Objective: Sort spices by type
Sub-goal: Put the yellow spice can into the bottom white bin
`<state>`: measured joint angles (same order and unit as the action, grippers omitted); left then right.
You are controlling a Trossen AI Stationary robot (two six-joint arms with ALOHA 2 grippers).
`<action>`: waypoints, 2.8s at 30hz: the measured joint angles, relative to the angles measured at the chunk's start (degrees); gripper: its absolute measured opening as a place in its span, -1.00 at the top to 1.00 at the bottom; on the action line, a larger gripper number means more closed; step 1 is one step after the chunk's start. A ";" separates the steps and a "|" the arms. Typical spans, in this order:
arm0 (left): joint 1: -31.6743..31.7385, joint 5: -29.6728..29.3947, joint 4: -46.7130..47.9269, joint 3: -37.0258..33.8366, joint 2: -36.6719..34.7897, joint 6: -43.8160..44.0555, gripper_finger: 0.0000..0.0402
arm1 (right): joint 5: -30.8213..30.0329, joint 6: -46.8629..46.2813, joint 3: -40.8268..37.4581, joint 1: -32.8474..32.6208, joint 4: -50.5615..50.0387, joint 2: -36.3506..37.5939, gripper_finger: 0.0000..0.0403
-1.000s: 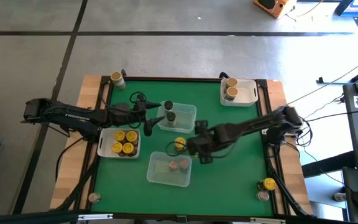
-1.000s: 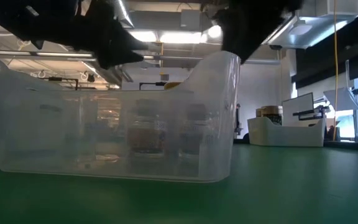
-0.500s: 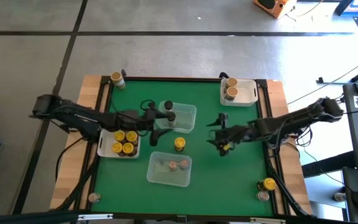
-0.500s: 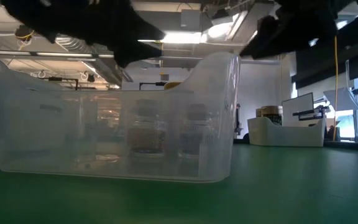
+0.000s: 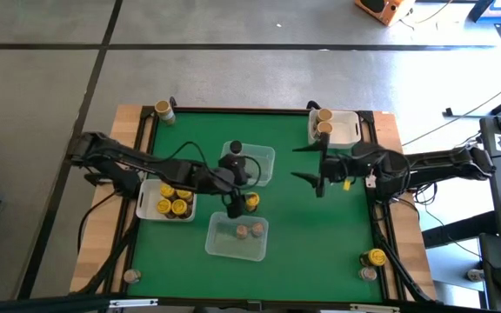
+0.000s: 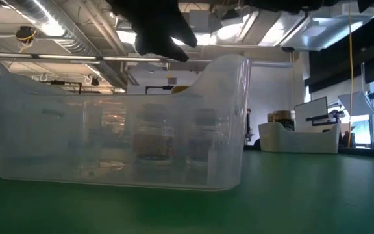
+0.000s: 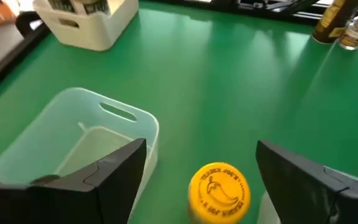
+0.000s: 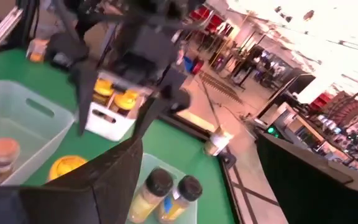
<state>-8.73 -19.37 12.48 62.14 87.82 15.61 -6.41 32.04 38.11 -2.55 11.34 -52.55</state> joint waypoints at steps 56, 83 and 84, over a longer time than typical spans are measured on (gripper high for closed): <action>-1.06 5.73 2.10 1.58 8.24 3.04 -0.10 | -1.47 -0.68 0.00 -0.04 -5.44 0.57 -0.57; -13.22 -4.03 38.65 3.55 -24.05 33.59 -0.10 | -1.47 -0.66 -0.02 -0.04 -5.12 0.57 -0.57; -13.54 -3.60 40.17 3.55 -24.68 35.31 -0.10 | -1.49 -0.66 -0.02 -0.04 -5.10 0.57 -0.57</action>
<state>-22.27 -22.97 52.66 65.69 63.14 50.92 -7.90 31.38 38.09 -2.59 6.24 -51.99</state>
